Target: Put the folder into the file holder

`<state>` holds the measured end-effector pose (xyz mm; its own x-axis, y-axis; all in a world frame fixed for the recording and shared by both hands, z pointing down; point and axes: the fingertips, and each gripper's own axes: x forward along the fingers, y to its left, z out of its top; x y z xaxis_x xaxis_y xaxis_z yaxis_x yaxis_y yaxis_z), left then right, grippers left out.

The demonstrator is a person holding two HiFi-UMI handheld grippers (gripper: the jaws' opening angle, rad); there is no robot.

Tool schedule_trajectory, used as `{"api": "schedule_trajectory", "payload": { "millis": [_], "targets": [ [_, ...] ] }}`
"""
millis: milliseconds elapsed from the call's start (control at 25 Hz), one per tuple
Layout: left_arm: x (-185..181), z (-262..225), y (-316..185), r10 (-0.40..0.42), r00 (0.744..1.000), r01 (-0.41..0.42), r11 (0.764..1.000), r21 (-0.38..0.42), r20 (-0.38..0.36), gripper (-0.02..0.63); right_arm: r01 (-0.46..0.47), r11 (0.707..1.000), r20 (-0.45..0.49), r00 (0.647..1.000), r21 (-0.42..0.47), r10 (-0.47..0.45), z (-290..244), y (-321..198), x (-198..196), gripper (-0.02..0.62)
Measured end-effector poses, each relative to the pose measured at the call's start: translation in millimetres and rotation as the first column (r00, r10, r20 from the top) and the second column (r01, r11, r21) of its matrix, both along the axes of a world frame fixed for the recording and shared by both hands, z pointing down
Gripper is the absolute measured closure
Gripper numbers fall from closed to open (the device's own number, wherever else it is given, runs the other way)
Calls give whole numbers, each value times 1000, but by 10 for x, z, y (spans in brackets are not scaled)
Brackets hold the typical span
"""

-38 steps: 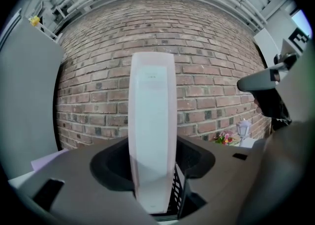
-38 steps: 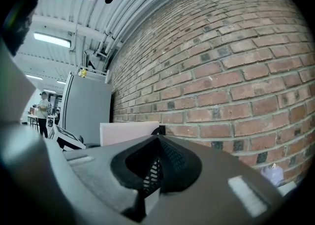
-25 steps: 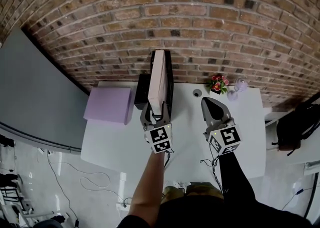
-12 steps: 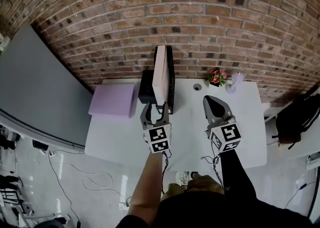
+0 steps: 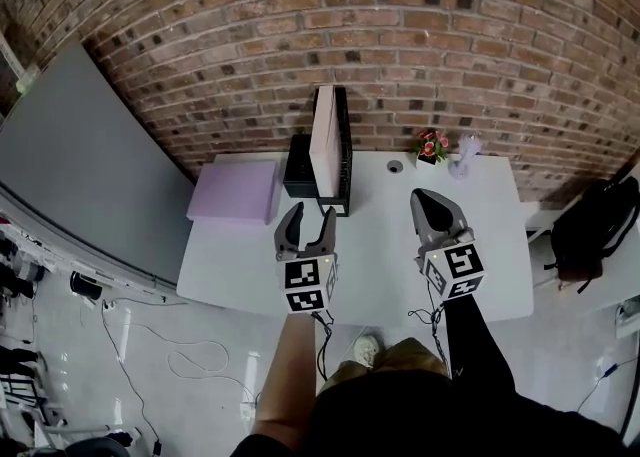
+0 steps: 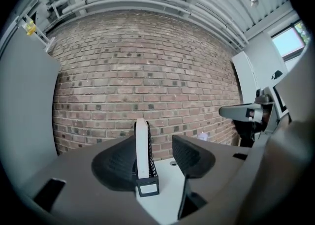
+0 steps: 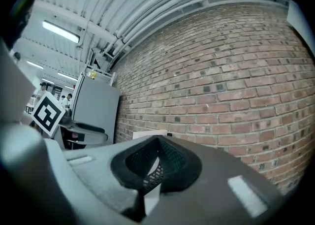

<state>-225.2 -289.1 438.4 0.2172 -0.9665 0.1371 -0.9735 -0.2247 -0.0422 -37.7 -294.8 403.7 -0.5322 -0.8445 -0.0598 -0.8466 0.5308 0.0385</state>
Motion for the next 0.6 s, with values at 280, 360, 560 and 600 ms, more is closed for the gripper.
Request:
{"api": "schedule_trajectory", "payload": {
  "millis": [280, 360, 560, 600],
  "targets": [
    [157, -351, 380, 19, 999, -21, 999, 49, 28, 374, 27, 999, 2, 1000, 18, -27, -108, 186, 71, 595],
    [208, -420, 486, 17, 1000, -18, 998, 60, 13, 374, 40, 999, -2, 999, 20, -40, -127, 268, 103, 595],
    [447, -484, 721, 24, 1000, -25, 998, 62, 19, 393, 57, 998, -1, 998, 18, -57, -159, 477, 268, 595],
    [501, -490, 760, 24, 1000, -25, 998, 60, 20, 405, 60, 998, 0, 998, 20, -60, -168, 516, 308, 595]
  ]
}}
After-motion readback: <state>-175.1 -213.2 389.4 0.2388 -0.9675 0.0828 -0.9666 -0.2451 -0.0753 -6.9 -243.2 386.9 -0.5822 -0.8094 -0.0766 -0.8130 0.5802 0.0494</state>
